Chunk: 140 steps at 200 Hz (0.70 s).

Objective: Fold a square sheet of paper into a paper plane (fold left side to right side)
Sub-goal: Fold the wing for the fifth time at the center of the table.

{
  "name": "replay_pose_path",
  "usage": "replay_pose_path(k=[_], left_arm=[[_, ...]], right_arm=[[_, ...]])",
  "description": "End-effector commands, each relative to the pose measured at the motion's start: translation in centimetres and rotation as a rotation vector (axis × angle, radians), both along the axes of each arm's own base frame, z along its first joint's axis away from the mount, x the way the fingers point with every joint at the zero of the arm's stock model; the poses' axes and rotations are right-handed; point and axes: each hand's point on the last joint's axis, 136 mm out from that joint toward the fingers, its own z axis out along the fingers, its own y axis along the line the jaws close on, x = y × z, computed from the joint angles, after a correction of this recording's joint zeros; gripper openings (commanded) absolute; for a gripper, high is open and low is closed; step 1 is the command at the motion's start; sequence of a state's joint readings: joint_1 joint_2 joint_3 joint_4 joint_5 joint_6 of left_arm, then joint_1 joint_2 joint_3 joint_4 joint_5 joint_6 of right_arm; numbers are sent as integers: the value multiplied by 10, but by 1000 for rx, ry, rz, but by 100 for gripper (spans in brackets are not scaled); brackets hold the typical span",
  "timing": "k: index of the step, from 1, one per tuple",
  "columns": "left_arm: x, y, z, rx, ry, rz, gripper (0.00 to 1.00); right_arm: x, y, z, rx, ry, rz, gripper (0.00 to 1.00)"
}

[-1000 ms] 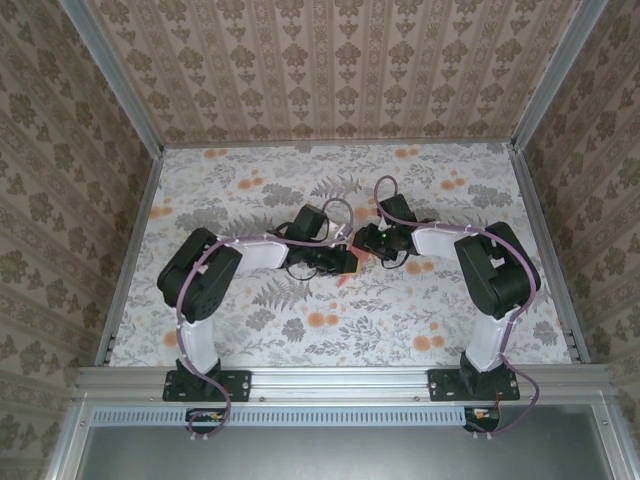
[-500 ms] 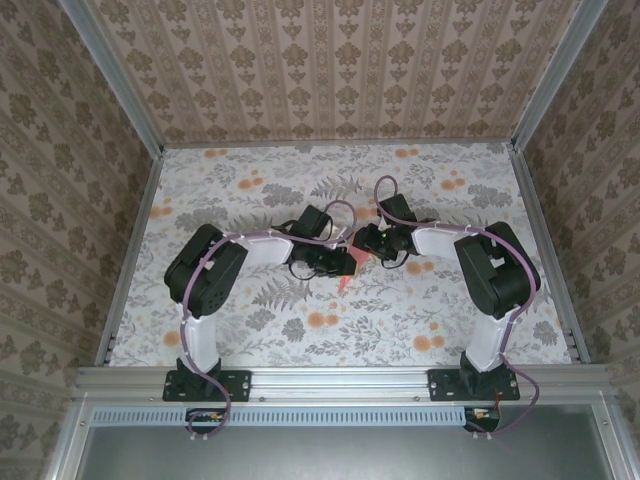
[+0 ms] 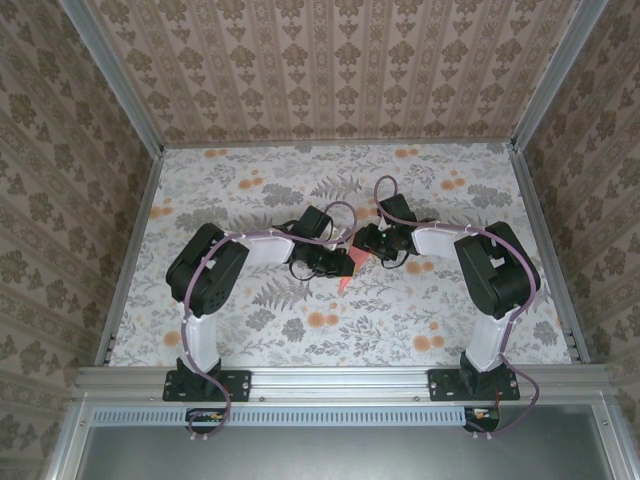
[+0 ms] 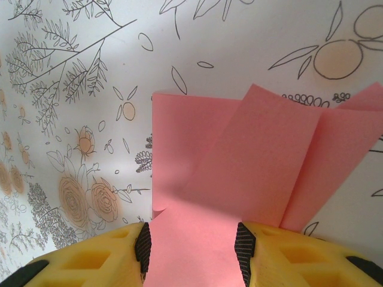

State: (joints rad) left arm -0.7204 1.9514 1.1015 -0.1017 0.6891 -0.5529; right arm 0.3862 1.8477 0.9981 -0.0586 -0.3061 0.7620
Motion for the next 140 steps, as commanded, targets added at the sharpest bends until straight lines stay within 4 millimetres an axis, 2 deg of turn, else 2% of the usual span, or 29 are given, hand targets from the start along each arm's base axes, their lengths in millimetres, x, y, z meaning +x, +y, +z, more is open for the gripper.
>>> replay_pose_path(k=[1, 95, 120, 140], left_arm=[[-2, 3, -13, 41, 7, -12, 16], [-9, 13, -30, 88, 37, 0, 16], [-14, 18, -35, 107, 55, -2, 13], [-19, 22, -40, 115, 68, 0, 12]], right_arm=[[-26, -22, -39, -115, 139, -23, 46], [-22, -17, -30, -86, 112, -10, 46], [-13, -11, -10, -40, 37, 2, 46], [-3, -5, 21, 31, -73, 23, 43]])
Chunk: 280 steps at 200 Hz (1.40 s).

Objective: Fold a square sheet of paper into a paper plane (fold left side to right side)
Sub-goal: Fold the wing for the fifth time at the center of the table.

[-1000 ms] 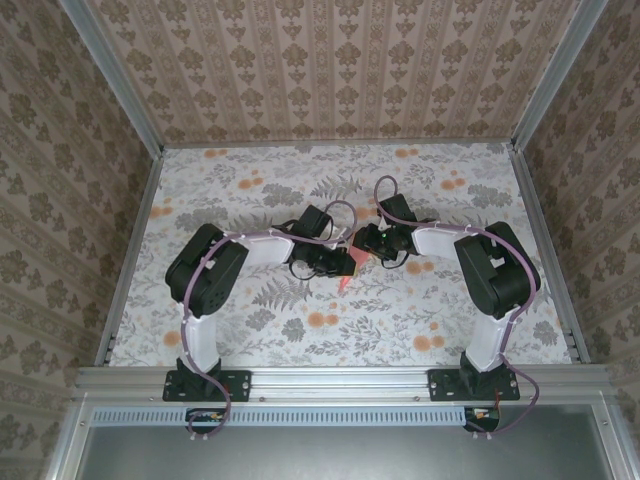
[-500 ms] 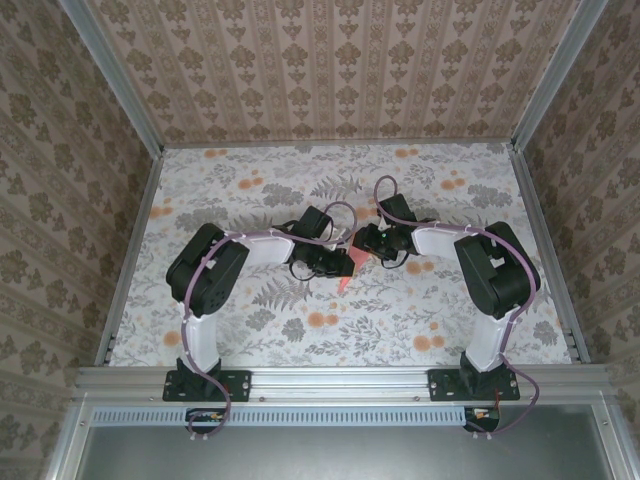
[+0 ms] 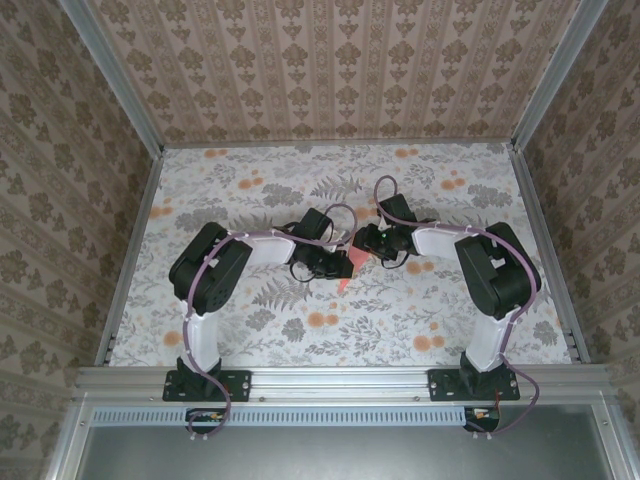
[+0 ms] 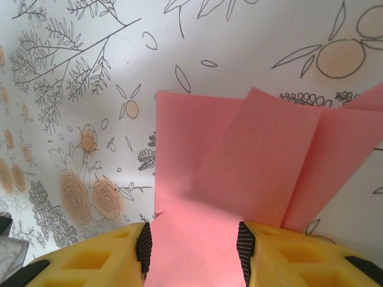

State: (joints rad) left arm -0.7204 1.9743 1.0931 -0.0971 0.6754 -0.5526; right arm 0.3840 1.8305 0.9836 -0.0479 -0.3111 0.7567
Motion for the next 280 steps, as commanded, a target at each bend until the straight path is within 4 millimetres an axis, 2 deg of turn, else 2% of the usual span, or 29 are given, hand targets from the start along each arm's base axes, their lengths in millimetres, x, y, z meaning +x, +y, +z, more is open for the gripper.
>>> replay_pose_path(k=[1, 14, 29, 73, 102, 143, 190, 280], left_arm=[[-18, 18, -28, 89, 57, -6, 11], [-19, 19, -31, 85, 63, -5, 10], [-20, 19, -32, 70, 70, -5, 10], [-19, 19, -31, 59, 73, -3, 9], [-19, 19, -30, 58, 71, 0, 8], [-19, 20, -31, 60, 71, 0, 8], [-18, 20, -30, 60, 70, 0, 8], [-19, 21, -31, 62, 80, 0, 7]], right_arm=[[-2, -4, 18, 26, -64, 18, 43], [0, -3, 36, 53, -119, 31, 40], [-4, -1, 47, 73, -147, 53, 36], [-22, 21, 44, 169, -145, 110, 27], [-25, 30, 34, 167, -118, 119, 25], [-28, 33, 18, 139, -81, 119, 25], [-32, 25, 0, 77, -49, 114, 24], [-32, 9, -20, -35, -24, 108, 24]])
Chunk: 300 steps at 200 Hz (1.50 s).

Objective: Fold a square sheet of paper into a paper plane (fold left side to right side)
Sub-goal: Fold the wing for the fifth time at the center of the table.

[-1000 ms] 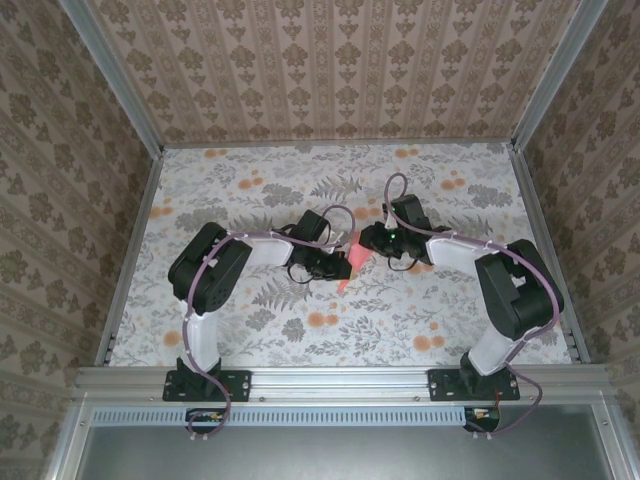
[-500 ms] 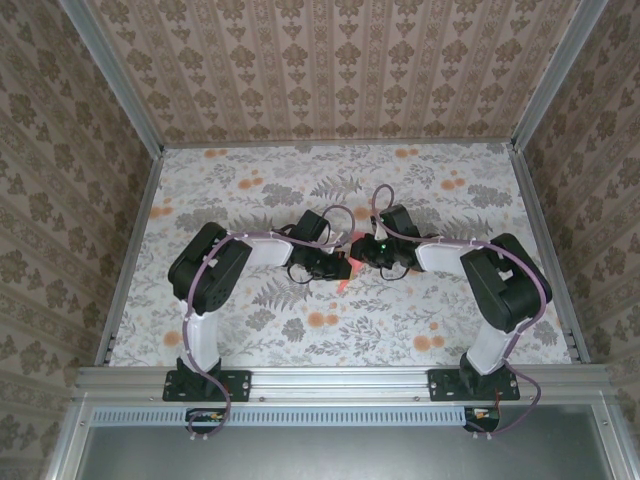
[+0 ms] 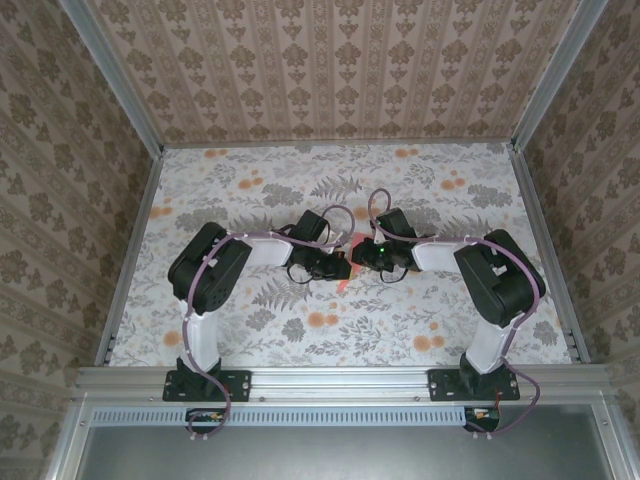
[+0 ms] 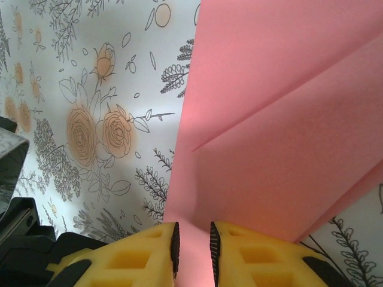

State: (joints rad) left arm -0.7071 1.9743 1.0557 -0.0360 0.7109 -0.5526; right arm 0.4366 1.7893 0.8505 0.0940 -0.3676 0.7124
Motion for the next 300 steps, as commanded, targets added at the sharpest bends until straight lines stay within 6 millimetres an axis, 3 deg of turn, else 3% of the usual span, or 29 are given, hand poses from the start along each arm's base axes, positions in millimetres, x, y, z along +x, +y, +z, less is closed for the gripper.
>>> replay_pose_path(k=[1, 300], left_arm=[[-18, 19, -30, 101, 78, 3, 7], [-20, 25, -34, 115, 94, 7, 5]], right_arm=[[-1, -12, -14, -84, 23, -13, 24], [53, -79, -17, -181, 12, -113, 24]])
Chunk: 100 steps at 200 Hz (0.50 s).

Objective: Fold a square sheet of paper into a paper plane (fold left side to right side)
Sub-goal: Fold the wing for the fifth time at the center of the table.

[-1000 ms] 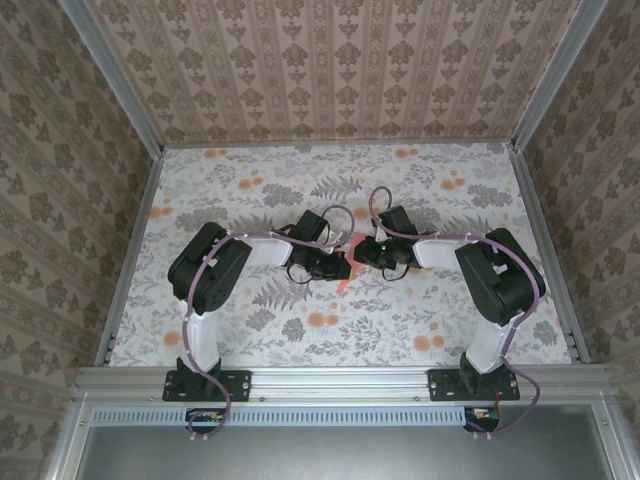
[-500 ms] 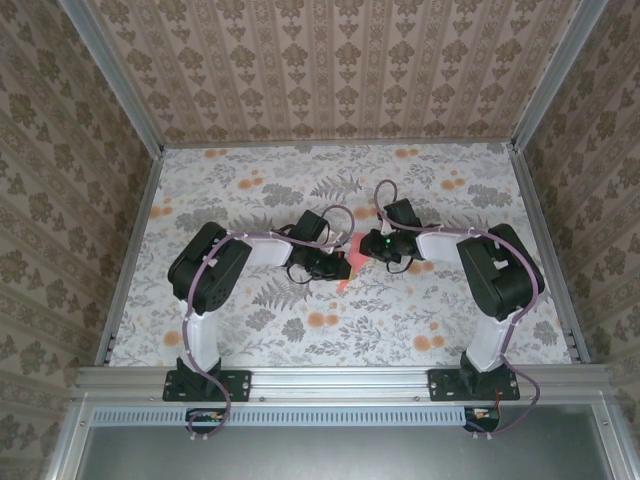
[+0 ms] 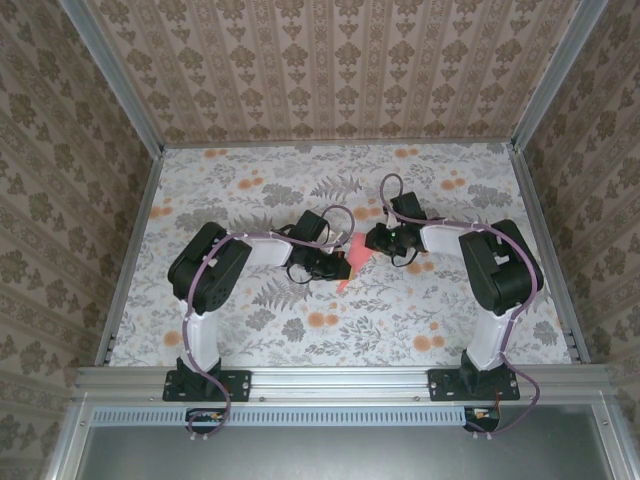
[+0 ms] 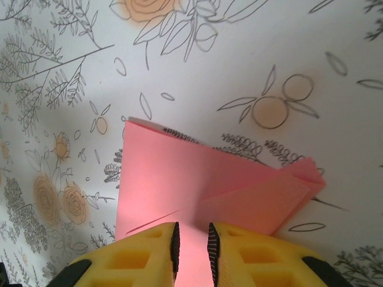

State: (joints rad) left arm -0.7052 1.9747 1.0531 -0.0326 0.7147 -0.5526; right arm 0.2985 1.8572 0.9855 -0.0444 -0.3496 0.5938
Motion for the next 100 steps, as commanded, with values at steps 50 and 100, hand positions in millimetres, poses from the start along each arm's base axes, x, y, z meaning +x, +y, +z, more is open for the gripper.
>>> replay_pose_path(k=[50, 100], left_arm=[[-20, 25, -35, 119, 93, 8, 5], [-20, 25, -34, 117, 90, 7, 5]], right_arm=[[21, -40, -13, -104, 8, -69, 24], [30, -51, -17, -112, 21, -83, 24]])
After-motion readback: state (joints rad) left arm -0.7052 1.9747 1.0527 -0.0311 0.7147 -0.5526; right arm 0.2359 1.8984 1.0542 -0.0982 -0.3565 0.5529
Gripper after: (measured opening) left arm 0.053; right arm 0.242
